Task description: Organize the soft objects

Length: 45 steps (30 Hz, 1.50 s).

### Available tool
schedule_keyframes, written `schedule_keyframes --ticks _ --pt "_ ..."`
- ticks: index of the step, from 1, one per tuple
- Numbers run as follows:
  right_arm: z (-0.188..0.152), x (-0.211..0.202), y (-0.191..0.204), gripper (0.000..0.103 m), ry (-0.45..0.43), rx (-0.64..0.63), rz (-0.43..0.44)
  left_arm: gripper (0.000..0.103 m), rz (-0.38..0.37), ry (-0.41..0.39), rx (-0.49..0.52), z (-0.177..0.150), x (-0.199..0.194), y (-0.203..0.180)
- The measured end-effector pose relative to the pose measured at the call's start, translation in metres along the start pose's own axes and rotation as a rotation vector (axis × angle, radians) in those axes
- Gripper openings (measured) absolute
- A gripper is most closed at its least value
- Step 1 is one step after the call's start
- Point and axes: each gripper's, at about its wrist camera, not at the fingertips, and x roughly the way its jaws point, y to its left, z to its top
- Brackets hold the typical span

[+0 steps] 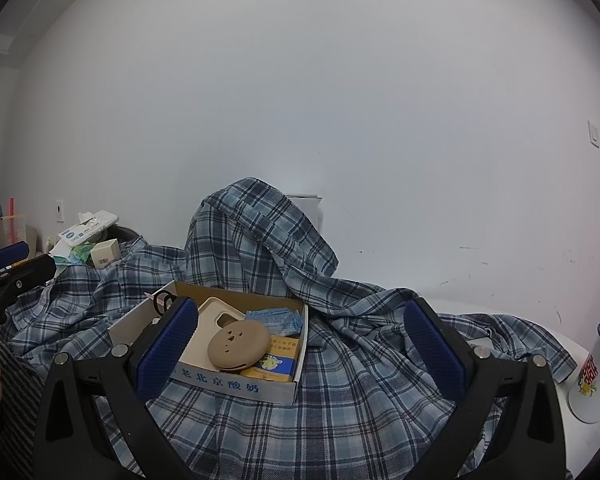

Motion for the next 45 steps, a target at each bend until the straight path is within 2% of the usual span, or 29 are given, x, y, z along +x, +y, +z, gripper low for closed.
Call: schedule_keyframes --ticks 45 --pt "-0.0011 0.0029 -0.0023 0.103 0.007 -0.001 0.001 0.103 0.008 0.001 0.001 0.0004 0.0000 -0.0007"
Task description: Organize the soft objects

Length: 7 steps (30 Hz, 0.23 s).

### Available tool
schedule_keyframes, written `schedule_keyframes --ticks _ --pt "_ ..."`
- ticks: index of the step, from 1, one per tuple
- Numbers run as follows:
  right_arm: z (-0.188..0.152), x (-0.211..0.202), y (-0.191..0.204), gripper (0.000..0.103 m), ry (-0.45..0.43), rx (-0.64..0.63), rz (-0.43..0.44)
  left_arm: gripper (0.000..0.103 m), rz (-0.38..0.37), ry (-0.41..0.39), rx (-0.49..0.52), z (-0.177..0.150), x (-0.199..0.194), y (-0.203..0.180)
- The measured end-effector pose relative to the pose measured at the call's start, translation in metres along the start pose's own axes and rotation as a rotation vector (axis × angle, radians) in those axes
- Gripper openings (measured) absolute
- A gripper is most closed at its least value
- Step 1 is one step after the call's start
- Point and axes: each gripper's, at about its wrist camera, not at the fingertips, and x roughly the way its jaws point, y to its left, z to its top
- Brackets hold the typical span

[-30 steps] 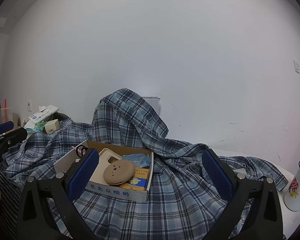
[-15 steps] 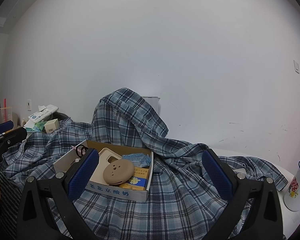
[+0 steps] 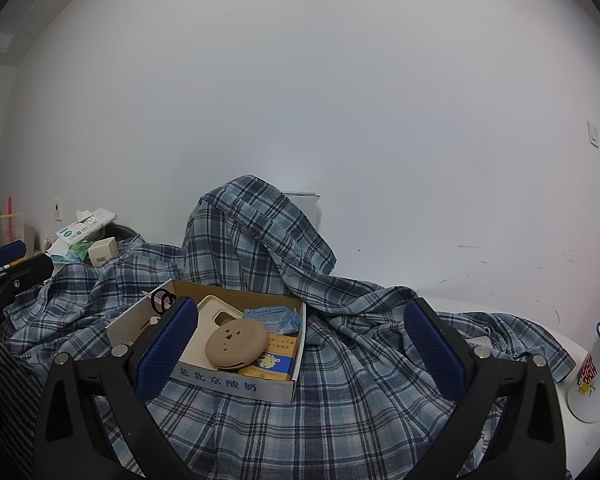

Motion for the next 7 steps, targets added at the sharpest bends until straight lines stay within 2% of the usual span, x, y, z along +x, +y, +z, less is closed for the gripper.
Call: schedule_keyframes --ticks 7 --pt "0.0001 -0.0001 0.0006 0.103 0.000 -0.001 0.000 0.103 0.000 0.000 0.000 -0.0003 -0.0002 -0.0001"
